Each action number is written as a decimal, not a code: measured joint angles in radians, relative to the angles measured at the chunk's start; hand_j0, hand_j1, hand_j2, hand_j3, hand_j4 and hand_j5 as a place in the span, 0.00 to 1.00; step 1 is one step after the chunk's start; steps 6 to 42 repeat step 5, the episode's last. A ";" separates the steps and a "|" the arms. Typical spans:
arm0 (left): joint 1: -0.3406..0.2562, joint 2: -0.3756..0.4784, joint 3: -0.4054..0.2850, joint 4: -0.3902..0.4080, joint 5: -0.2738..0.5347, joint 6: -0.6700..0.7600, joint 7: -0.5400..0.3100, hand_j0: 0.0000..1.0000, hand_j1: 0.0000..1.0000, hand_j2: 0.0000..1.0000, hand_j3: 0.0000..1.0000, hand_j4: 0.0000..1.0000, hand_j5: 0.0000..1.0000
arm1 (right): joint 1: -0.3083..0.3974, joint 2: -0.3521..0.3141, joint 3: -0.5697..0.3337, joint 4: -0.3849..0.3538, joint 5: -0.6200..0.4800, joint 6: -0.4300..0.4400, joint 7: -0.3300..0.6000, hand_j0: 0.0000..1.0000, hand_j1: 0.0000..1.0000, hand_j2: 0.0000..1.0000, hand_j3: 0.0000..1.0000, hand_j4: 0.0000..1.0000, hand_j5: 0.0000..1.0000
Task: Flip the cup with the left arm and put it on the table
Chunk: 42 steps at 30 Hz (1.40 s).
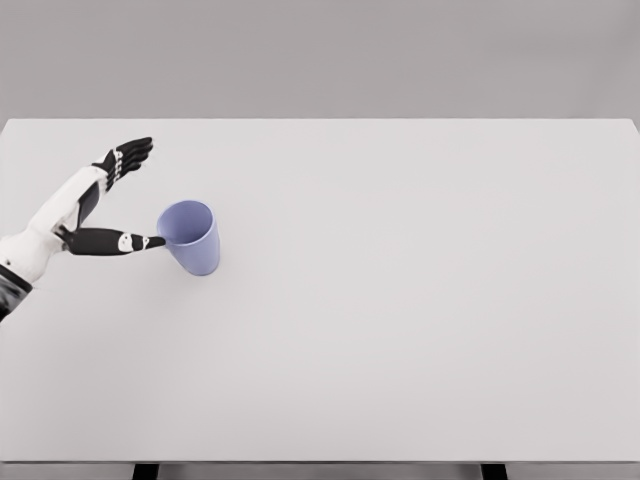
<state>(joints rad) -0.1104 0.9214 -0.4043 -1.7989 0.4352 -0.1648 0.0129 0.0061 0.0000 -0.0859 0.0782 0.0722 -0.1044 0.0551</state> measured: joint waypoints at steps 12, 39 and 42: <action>0.000 0.059 0.014 0.000 -0.001 -0.043 -0.001 1.00 1.00 1.00 1.00 1.00 1.00 | 0.000 0.000 0.000 0.000 0.000 0.000 0.000 1.00 1.00 1.00 1.00 1.00 1.00; 0.000 0.059 0.014 0.000 -0.001 -0.043 -0.001 1.00 1.00 1.00 1.00 1.00 1.00 | 0.000 0.000 0.000 0.000 0.000 0.000 0.000 1.00 1.00 1.00 1.00 1.00 1.00; 0.000 0.059 0.014 0.000 -0.001 -0.043 -0.001 1.00 1.00 1.00 1.00 1.00 1.00 | 0.000 0.000 0.000 0.000 0.000 0.000 0.000 1.00 1.00 1.00 1.00 1.00 1.00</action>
